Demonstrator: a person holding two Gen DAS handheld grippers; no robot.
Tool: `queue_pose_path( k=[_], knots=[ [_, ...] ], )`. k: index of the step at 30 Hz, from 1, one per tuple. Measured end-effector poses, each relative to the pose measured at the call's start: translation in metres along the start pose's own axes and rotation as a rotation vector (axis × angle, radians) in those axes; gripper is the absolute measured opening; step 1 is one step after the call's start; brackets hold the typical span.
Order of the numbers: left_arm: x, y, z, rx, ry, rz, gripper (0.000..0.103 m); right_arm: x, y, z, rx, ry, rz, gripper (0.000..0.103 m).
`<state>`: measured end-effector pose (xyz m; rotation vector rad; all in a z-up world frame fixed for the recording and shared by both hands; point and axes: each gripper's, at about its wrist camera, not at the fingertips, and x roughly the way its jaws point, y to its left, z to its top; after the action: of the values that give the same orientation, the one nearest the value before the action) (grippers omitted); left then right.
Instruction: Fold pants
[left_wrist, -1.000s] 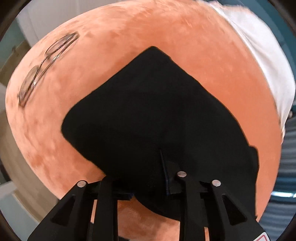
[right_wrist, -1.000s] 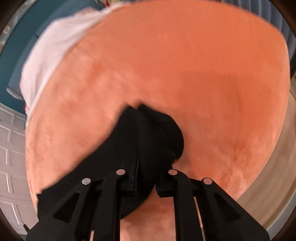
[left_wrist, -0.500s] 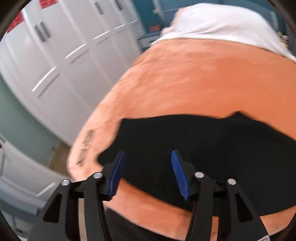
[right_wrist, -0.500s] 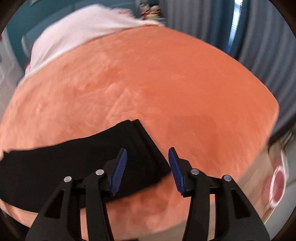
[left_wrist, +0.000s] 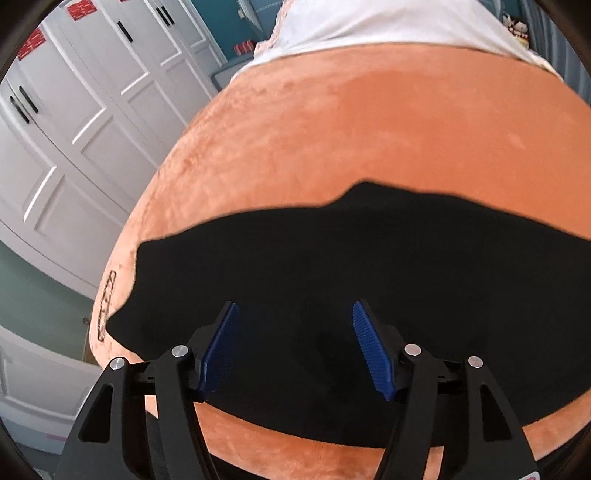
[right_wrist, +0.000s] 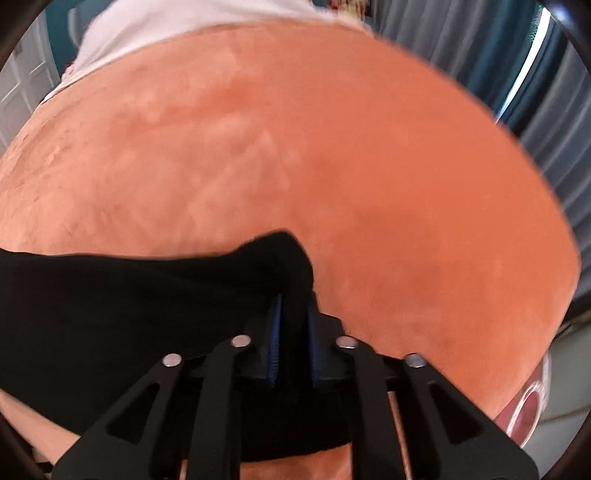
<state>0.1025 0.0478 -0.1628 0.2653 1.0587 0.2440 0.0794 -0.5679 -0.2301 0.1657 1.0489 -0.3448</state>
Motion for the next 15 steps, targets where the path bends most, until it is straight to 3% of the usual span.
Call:
queue_pose_path(
  k=[4, 7, 10, 12, 13, 14, 15],
  knots=[
    [0.014, 0.005, -0.012, -0.033, 0.045, -0.019, 0.062, -0.061, 0.027, 0.002, -0.024, -0.123, 0.026, 0.035],
    [0.023, 0.011, -0.021, -0.039, 0.066, -0.012, 0.062, -0.073, 0.063, -0.009, -0.073, -0.105, 0.133, 0.032],
    [0.028, 0.020, -0.027, -0.041, 0.053, 0.000, 0.062, -0.025, 0.063, -0.034, -0.090, 0.062, 0.067, 0.028],
    [0.033, 0.028, -0.027, -0.046, 0.063, -0.008, 0.062, -0.021, 0.038, -0.040, 0.041, 0.059, 0.094, 0.028],
    [0.035, 0.036, -0.028, -0.062, 0.064, -0.014, 0.062, -0.035, 0.037, -0.034, 0.083, 0.048, 0.010, 0.030],
    [0.036, 0.040, -0.028, -0.074, 0.061, -0.021, 0.062, -0.052, 0.048, -0.027, 0.054, 0.014, -0.026, 0.030],
    [0.038, 0.046, -0.030, -0.094, 0.057, -0.034, 0.062, -0.066, 0.064, -0.022, 0.021, -0.026, 0.001, 0.030]
  ],
)
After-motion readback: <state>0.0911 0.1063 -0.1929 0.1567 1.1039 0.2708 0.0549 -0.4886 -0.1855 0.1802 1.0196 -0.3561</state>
